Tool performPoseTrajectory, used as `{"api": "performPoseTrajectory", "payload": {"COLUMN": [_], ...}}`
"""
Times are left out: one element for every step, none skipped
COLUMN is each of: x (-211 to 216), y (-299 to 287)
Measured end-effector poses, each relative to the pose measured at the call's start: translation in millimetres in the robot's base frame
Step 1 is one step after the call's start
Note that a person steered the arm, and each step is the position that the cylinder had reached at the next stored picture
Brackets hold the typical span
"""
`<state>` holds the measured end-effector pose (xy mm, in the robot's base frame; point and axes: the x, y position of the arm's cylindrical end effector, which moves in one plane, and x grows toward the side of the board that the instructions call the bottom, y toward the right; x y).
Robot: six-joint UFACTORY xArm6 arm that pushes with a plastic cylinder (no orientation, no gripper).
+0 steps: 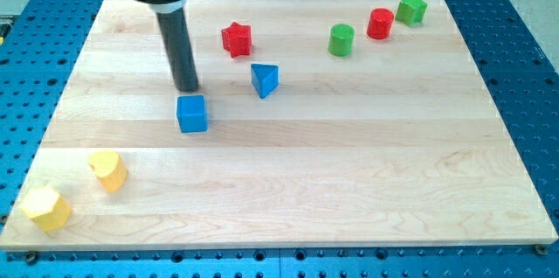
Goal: Move the cube bottom left side of the triangle
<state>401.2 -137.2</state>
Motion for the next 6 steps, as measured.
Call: {"api": "performPoseTrajectory", "payload": {"x": [26.9,43.3,29.2,-25.0,-55.0,-84.7], "y": [-4.2,31.0,5.3,-50.2,-52.2,-27.7]}}
